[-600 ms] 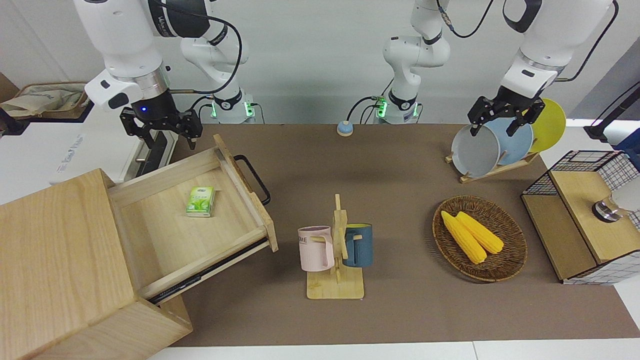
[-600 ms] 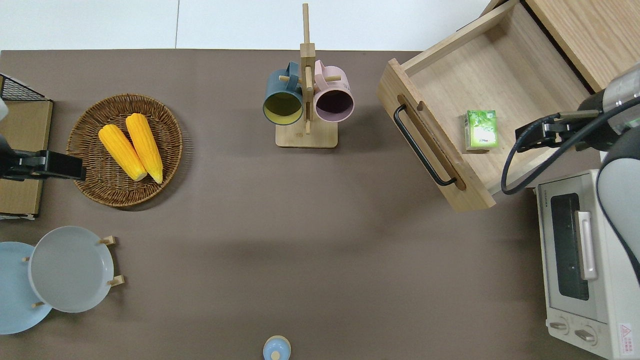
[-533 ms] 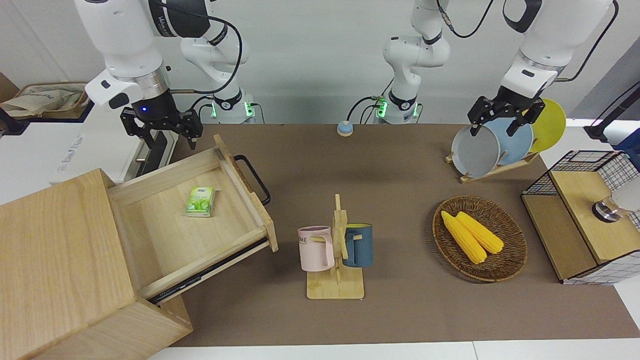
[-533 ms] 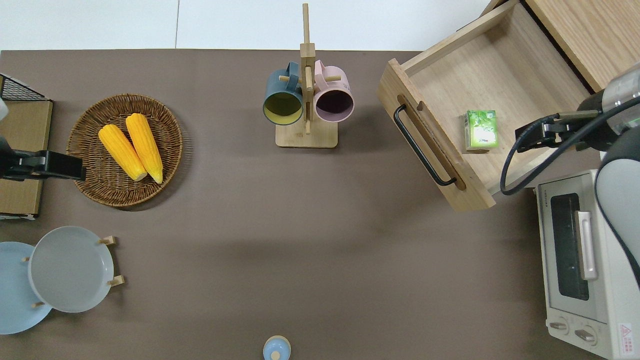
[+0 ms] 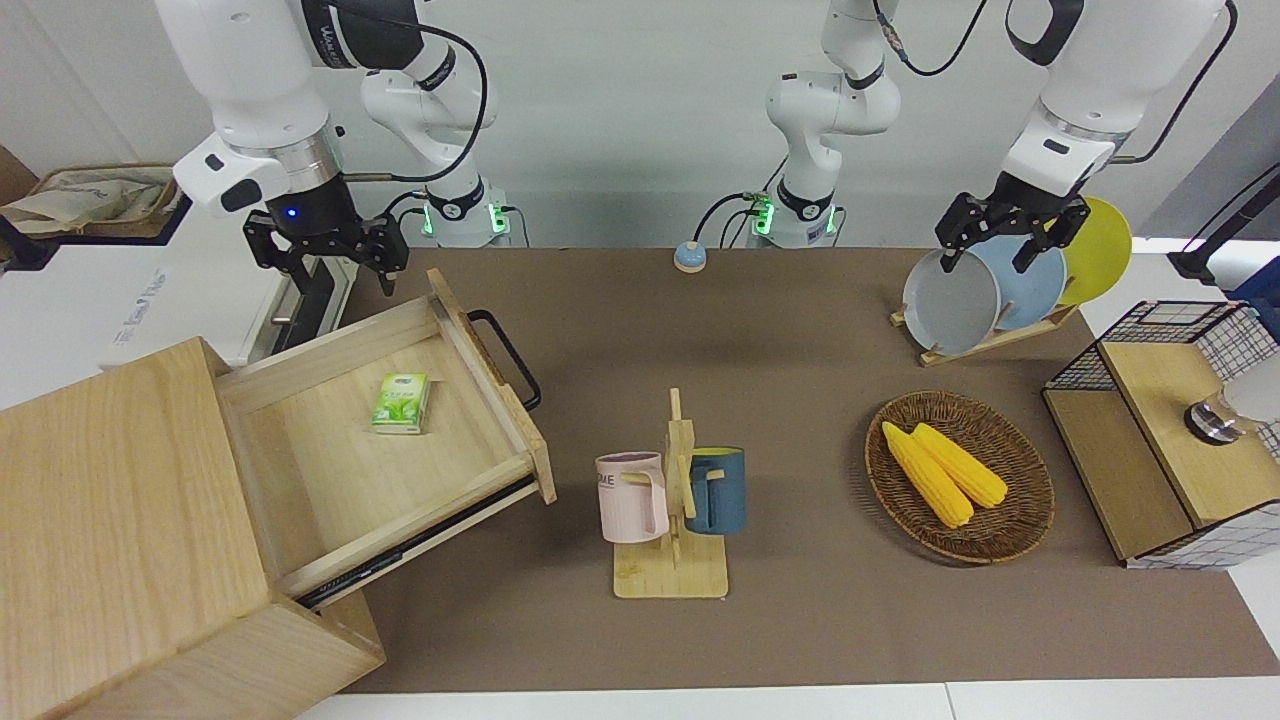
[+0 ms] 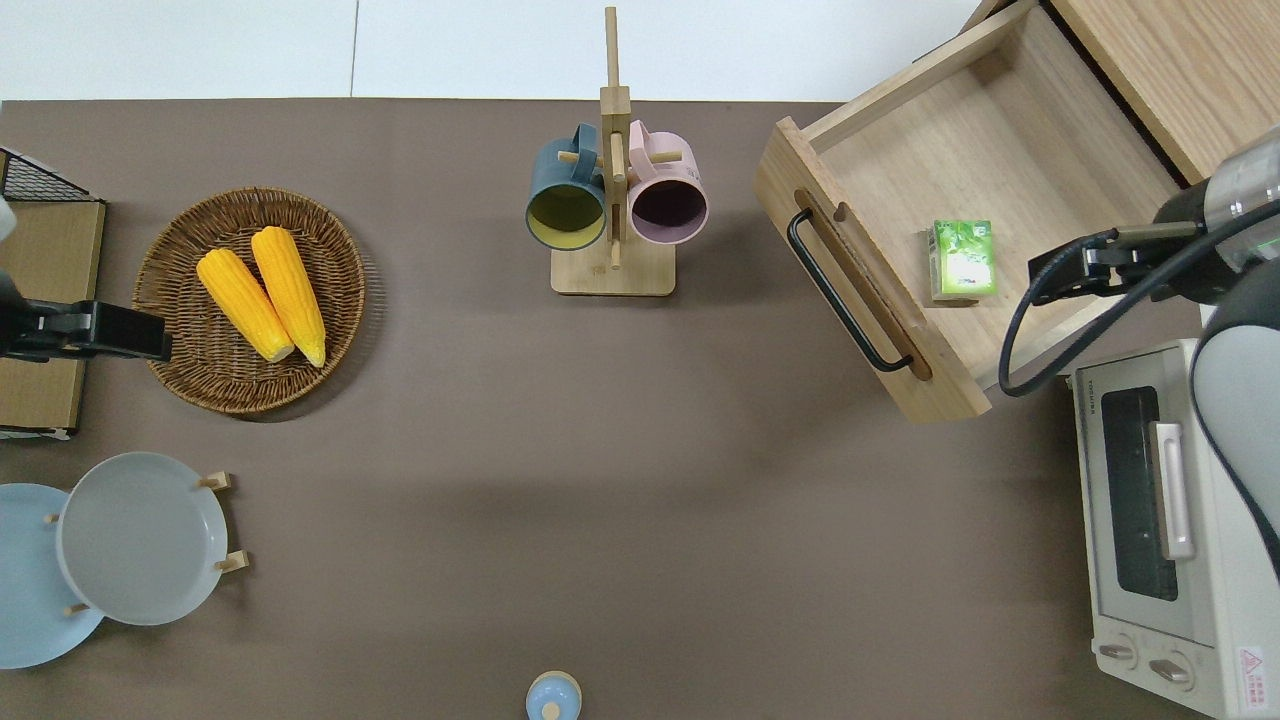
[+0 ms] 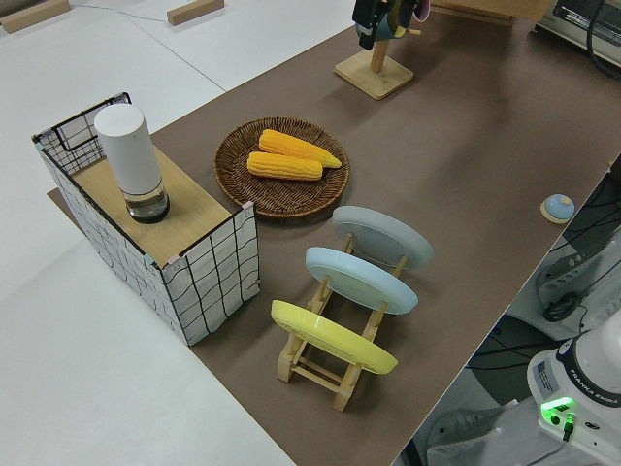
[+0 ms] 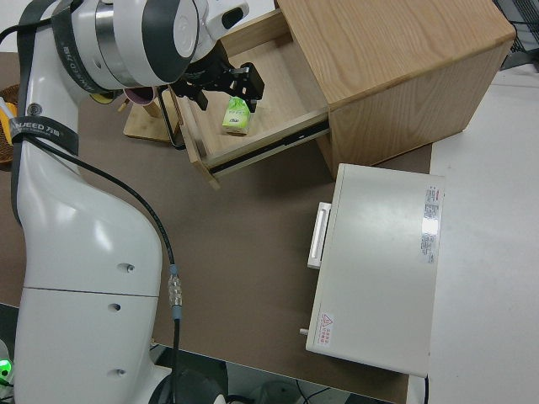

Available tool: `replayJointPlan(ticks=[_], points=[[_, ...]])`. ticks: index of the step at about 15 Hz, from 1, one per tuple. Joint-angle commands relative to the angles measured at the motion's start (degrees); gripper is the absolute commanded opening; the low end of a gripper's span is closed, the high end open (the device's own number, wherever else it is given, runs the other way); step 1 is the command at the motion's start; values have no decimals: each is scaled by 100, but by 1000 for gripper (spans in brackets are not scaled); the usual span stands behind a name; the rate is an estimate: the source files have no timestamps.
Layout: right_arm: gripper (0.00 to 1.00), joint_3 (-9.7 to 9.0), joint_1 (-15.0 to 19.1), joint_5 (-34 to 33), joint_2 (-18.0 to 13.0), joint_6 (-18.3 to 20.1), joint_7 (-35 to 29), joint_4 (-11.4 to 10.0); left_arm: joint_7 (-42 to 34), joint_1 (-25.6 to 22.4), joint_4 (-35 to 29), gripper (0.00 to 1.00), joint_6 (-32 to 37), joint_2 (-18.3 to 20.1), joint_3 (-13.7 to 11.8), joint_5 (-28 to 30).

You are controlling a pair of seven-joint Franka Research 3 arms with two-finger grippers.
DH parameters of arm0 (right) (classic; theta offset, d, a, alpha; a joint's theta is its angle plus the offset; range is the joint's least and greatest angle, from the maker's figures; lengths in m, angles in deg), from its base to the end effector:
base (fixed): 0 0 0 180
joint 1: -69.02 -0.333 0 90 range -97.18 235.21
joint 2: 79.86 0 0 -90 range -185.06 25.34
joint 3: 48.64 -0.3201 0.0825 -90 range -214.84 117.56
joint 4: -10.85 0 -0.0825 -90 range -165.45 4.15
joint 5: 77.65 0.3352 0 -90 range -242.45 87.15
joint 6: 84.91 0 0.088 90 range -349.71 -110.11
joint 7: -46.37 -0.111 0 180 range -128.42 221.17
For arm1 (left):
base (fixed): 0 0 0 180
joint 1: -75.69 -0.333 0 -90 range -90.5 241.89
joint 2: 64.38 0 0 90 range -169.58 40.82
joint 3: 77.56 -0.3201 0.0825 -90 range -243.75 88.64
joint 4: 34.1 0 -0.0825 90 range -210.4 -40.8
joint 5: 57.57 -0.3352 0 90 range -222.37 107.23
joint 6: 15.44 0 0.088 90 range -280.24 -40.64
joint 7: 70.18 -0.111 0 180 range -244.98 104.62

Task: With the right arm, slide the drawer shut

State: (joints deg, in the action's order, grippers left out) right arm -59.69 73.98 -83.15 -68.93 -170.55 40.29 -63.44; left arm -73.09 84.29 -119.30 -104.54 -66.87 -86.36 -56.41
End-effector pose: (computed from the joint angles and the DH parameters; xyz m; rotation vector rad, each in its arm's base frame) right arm 0.5559 0.0351 0.6333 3.0835 -0.0173 0.0258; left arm 0.5185 -0.0026 0.6366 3.1275 -0.0752 0.0399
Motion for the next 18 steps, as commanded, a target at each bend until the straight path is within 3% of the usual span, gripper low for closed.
replayJointPlan(ticks=[1, 7, 11, 16, 17, 18], points=[[983, -20, 31, 67, -362, -40, 125, -348, -43, 99, 117, 998, -2, -76, -95, -72], [981, -11, -74, 85, -1040, -101, 125, -1175, -43, 99, 117, 998, -2, -76, -95, -72], [981, 235, -118, 620, -1119, -110, 308, -1237, -43, 99, 117, 998, -2, -76, -95, -63], [975, 244, -109, 638, -1111, -119, 424, -1237, -43, 99, 117, 998, -2, -76, -95, -72], [954, 244, -101, 638, -1102, -119, 424, -1228, -43, 99, 117, 998, -2, -76, -95, -72], [848, 244, -109, 630, -1102, -110, 424, -1220, -43, 99, 117, 995, -2, -76, -95, -72]])
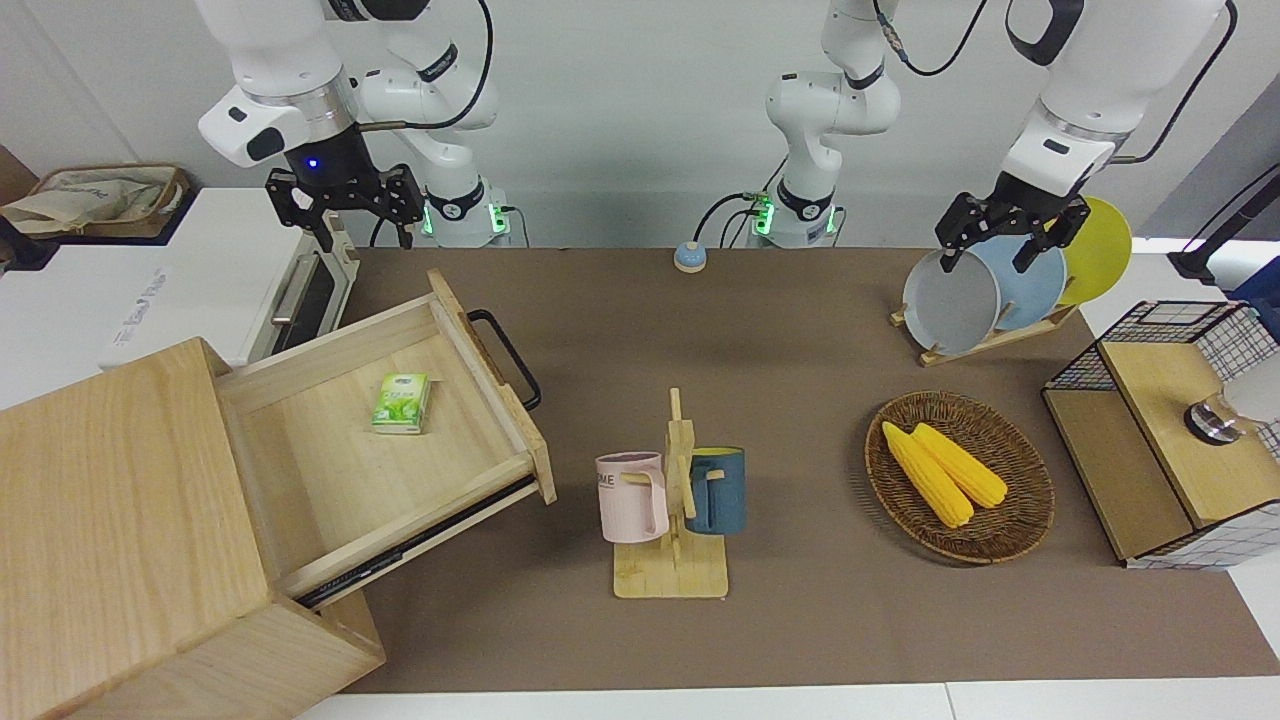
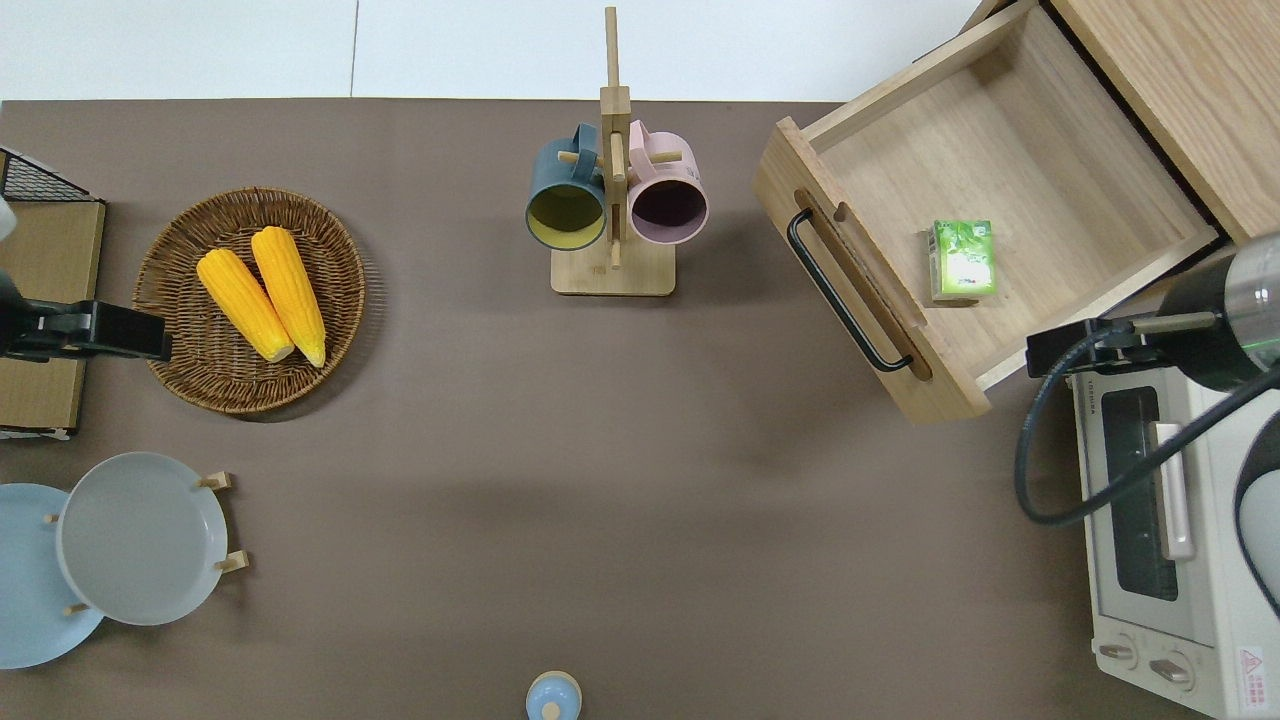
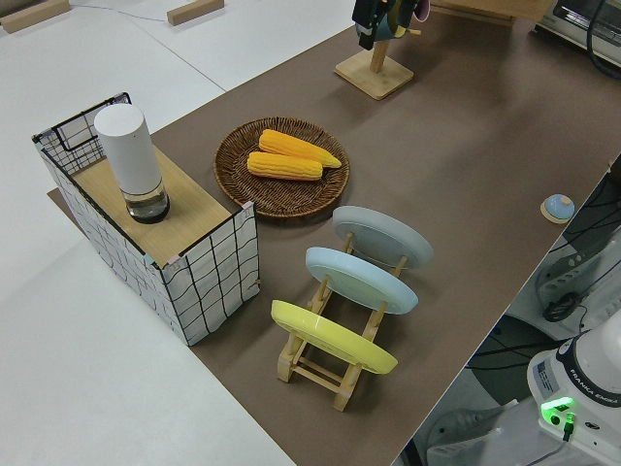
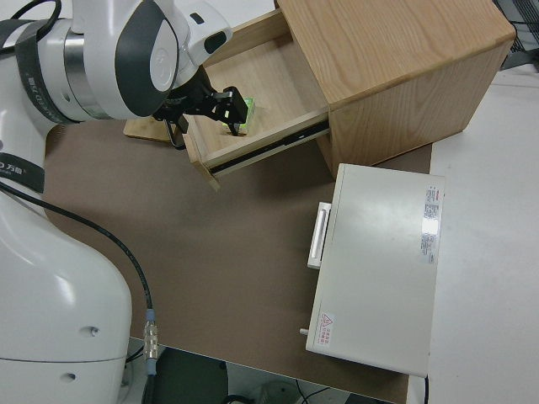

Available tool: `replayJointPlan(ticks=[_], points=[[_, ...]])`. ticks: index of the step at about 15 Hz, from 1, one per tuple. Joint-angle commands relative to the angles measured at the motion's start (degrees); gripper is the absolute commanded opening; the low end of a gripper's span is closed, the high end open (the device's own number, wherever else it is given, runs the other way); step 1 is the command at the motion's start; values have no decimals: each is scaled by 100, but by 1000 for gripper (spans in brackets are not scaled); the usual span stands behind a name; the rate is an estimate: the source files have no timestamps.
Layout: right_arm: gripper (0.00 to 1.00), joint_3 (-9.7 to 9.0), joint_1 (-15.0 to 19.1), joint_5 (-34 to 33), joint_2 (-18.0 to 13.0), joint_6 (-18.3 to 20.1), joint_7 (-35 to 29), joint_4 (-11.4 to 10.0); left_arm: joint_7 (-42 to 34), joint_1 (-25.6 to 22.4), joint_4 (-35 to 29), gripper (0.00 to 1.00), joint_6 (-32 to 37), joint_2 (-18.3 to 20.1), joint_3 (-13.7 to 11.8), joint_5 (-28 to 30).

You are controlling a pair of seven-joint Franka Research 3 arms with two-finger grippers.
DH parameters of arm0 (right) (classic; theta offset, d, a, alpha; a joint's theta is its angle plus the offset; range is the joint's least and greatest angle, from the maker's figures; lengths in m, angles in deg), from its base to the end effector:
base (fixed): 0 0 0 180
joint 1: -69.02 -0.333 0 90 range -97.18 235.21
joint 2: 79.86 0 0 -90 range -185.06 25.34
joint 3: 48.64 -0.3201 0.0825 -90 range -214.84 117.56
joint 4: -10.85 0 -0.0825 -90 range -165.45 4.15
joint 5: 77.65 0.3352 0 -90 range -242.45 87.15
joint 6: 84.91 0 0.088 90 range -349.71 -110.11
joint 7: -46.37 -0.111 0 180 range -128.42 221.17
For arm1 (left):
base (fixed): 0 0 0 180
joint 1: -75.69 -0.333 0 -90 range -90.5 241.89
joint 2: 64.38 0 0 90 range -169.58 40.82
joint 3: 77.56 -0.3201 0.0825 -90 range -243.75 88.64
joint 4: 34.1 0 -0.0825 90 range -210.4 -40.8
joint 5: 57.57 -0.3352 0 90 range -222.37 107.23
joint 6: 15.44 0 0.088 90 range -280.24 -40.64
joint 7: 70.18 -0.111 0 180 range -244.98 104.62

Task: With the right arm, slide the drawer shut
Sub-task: 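Move the right gripper toward the drawer's front handle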

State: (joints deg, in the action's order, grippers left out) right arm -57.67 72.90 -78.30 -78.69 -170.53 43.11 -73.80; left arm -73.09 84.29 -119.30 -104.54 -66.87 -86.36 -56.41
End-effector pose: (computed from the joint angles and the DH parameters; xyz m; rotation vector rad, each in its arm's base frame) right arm 0.5030 0.0430 0.6469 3.1329 0.0503 -0.0041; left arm 0.5185 -0.0026 0.6366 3.1275 -0.0752 0.0399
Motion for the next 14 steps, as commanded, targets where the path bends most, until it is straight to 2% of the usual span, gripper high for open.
replayJointPlan(ticks=[1, 3, 4, 5, 11, 14], points=[[673, 42, -1, 136, -118, -104, 150, -175, -43, 99, 117, 998, -2, -76, -95, -72], [224, 42, -1, 119, -100, -95, 150, -148, -43, 99, 117, 998, -2, -76, -95, -72], [39, 42, 7, 110, -91, -86, 150, -131, -43, 99, 117, 995, -2, -76, -95, -72], [1, 34, 8, 101, -82, -77, 168, -130, -43, 99, 117, 995, -2, -76, -95, -72], [0, 34, -1, 136, -65, -95, 116, -52, -43, 99, 117, 998, -2, -76, -95, -72], [0, 16, -168, 110, -47, -112, -234, 62, -43, 99, 117, 995, -2, -76, -95, -72]])
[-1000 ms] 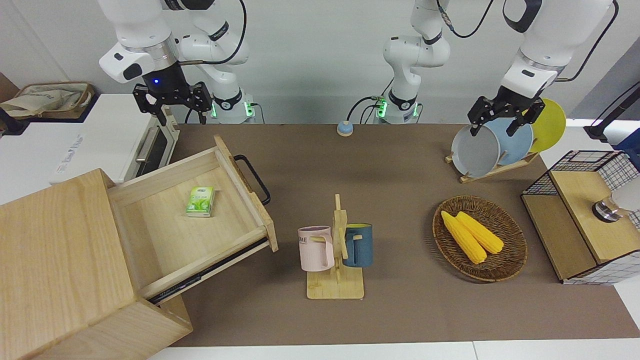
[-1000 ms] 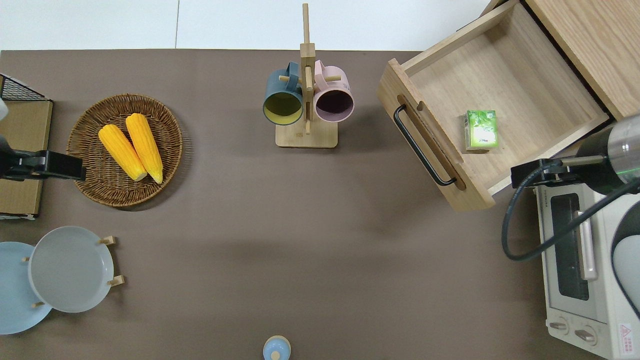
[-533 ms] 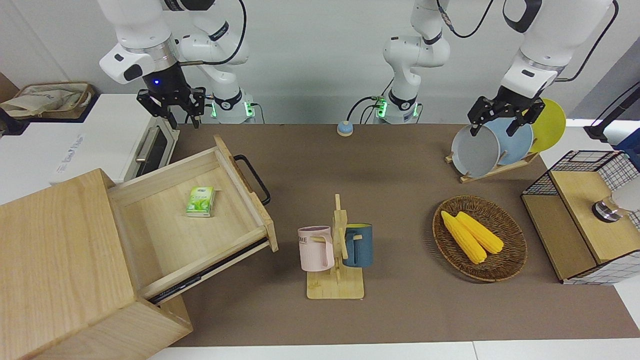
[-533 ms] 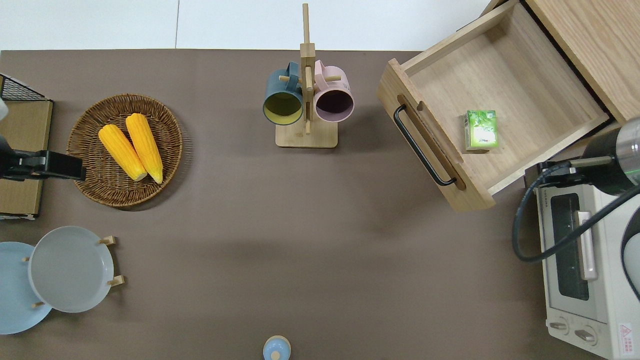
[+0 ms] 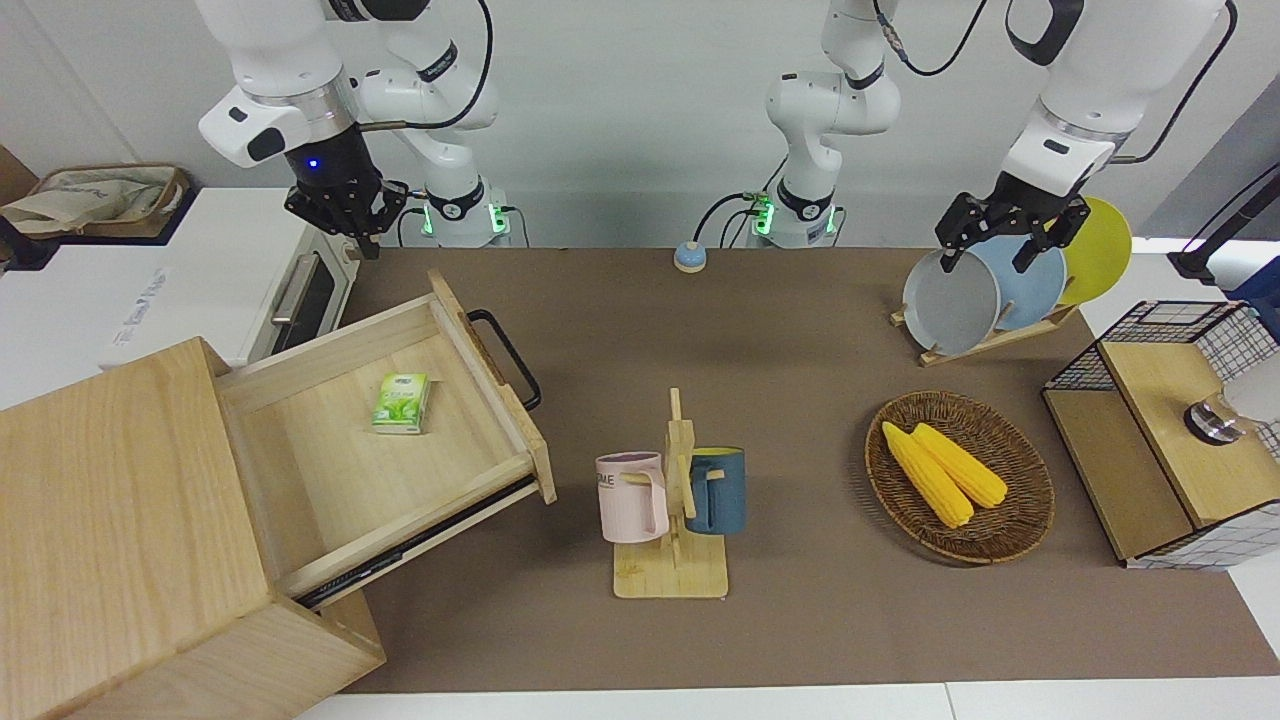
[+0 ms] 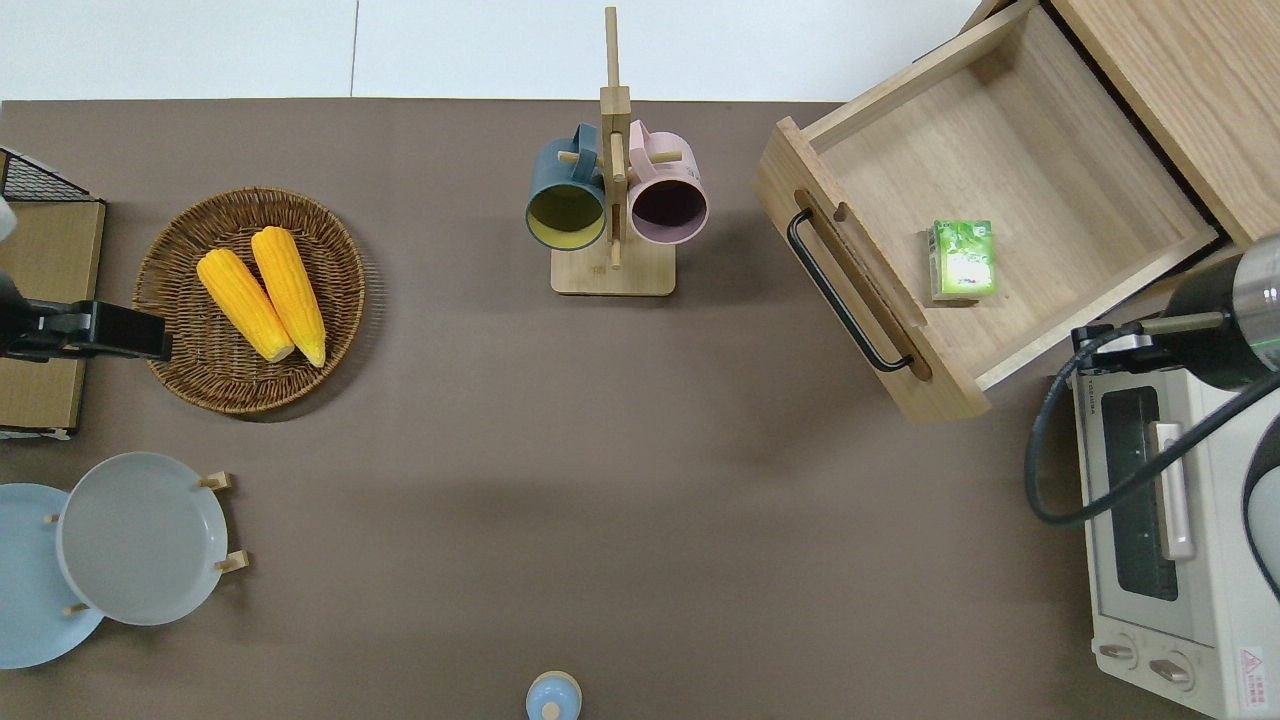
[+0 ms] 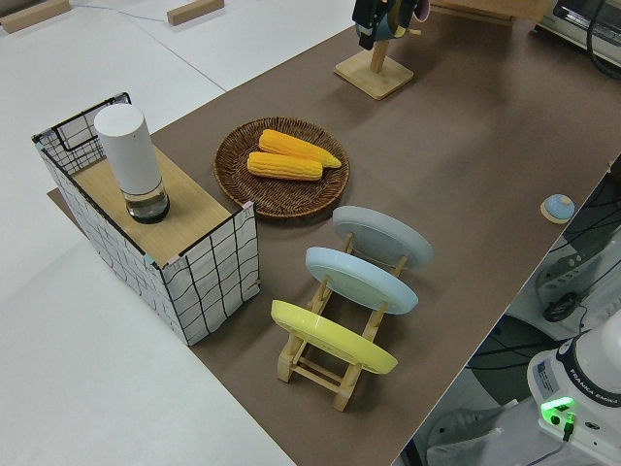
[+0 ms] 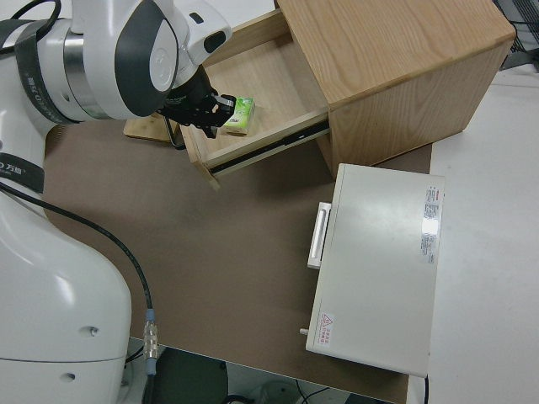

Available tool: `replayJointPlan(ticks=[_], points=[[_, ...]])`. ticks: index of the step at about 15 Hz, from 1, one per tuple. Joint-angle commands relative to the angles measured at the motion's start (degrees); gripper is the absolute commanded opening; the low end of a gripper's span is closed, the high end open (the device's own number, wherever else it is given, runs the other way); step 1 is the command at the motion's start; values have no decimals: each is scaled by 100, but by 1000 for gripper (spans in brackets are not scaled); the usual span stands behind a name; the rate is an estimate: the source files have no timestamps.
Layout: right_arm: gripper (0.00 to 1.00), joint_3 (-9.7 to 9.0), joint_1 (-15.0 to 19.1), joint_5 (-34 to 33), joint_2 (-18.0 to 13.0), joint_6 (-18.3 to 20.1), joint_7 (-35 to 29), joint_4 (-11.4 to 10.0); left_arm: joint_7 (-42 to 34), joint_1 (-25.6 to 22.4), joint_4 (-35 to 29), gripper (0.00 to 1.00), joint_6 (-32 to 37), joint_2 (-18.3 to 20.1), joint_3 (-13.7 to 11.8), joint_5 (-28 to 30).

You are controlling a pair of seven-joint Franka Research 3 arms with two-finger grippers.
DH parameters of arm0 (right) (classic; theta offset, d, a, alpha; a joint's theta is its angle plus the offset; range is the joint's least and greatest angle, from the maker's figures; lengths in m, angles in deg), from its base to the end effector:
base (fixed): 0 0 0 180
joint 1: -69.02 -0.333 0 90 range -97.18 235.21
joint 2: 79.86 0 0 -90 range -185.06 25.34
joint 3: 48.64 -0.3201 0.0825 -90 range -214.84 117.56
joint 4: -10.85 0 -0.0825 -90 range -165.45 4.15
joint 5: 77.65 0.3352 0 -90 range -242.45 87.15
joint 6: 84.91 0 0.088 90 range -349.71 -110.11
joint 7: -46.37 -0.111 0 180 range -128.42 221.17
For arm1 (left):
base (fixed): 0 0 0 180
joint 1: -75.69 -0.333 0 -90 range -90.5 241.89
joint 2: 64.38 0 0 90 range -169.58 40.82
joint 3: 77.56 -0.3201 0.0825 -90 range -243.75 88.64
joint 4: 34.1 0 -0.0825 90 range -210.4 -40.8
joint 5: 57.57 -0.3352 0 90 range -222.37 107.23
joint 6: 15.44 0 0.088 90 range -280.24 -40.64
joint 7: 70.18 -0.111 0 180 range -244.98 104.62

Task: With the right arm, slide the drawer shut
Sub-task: 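Move the right gripper toward the drawer's front handle, then push the drawer front with the right arm away from the robot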

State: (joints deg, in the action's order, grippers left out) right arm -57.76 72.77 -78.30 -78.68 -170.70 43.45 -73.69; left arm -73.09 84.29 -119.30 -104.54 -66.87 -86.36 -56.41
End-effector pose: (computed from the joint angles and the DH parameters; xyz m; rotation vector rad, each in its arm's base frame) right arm 0.5032 0.0449 0.6479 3.1330 0.0656 0.0032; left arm 0.5185 -0.0026 0.6366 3.1275 -0.0752 0.0399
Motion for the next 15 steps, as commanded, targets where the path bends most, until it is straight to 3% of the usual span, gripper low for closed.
replayJointPlan(ticks=[1, 5, 12, 15], points=[[0, 24, -243, 91, -21, -105, -540, 69, -43, 99, 117, 995, -2, -76, -95, -63], [0, 33, -673, 39, 102, -105, -1384, 236, -43, 99, 117, 995, -2, -76, -95, -72], [0, 33, -1430, 21, 304, -307, -3352, 245, -43, 99, 117, 998, -2, -76, -95, -72], [0, 33, -1649, -49, 470, -430, -3881, 245, -43, 99, 117, 995, -2, -76, -95, -72]])
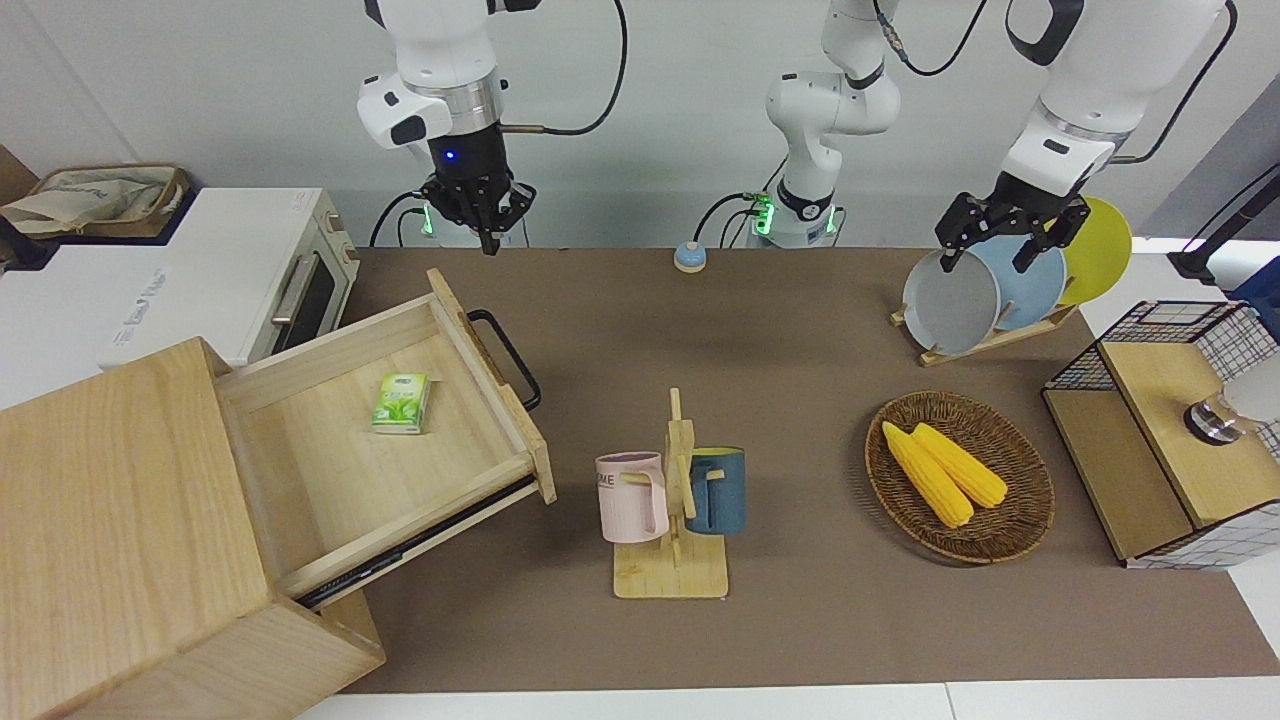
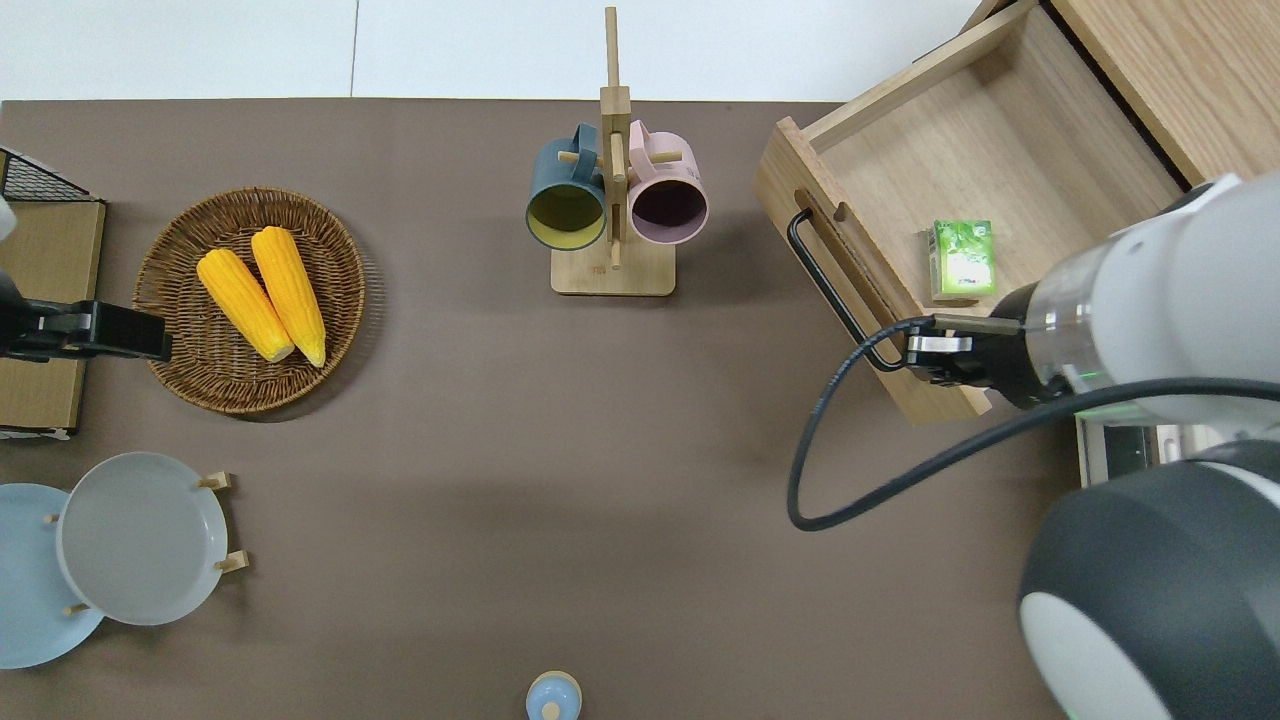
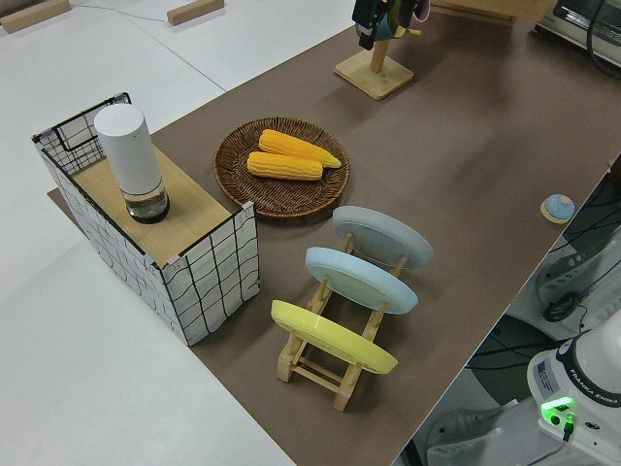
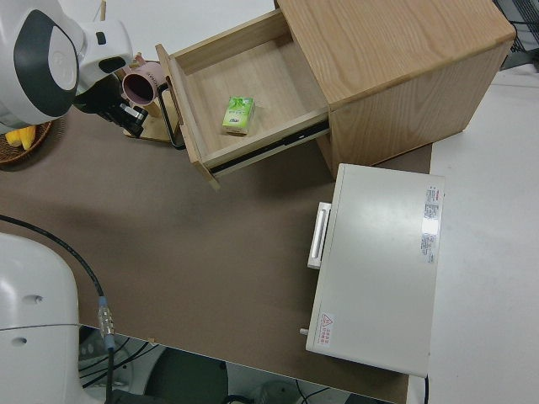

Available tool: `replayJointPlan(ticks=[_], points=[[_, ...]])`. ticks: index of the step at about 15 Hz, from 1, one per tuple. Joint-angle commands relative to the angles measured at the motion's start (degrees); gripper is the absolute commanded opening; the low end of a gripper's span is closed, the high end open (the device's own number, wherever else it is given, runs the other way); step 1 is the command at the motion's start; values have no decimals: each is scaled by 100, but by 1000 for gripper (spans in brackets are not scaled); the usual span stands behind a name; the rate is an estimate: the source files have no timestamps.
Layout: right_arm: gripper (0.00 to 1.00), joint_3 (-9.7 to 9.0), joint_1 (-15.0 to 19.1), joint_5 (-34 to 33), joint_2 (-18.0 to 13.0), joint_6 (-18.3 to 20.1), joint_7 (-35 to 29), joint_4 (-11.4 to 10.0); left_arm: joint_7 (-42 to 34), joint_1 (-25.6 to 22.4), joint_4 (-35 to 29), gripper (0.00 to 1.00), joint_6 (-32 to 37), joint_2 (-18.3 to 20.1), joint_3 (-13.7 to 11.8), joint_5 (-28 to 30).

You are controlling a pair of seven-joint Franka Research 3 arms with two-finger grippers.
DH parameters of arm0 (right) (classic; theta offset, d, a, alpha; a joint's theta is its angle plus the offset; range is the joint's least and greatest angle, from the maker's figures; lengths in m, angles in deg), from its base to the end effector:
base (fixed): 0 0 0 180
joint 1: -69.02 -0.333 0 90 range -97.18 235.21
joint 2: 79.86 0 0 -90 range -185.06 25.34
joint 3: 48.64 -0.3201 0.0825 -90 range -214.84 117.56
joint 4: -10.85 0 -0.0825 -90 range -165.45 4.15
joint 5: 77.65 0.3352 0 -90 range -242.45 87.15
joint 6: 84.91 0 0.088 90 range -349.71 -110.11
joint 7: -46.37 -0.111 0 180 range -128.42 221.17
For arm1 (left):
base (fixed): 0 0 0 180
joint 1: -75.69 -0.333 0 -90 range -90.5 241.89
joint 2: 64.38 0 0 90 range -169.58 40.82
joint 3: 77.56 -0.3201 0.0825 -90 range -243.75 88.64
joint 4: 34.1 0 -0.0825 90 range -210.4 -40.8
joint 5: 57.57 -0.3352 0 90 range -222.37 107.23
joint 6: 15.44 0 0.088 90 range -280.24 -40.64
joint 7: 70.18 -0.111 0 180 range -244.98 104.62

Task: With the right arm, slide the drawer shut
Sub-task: 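Push the drawer front with the right arm away from the robot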

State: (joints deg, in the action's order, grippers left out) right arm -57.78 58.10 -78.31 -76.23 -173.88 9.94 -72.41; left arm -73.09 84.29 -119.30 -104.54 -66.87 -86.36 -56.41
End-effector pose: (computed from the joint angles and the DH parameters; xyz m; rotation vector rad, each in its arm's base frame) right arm 0.4943 0.1756 0.6405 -3.0929 0.4463 -0.0522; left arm 0.5185 -0.0026 0.6366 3.1275 -0.0752 0.0399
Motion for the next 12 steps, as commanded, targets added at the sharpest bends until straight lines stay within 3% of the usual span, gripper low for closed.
replayJointPlan(ticks=[1, 7, 12], points=[[0, 26, -262, -143, 269, -111, -680, 117, -43, 99, 117, 995, -2, -76, -95, -72], [0, -18, -631, -267, 726, -374, -2454, 117, -43, 99, 117, 995, -2, -76, -95, -72], [0, -18, -754, -258, 1156, -568, -3421, 117, -43, 99, 117, 998, -2, -76, -95, -72]])
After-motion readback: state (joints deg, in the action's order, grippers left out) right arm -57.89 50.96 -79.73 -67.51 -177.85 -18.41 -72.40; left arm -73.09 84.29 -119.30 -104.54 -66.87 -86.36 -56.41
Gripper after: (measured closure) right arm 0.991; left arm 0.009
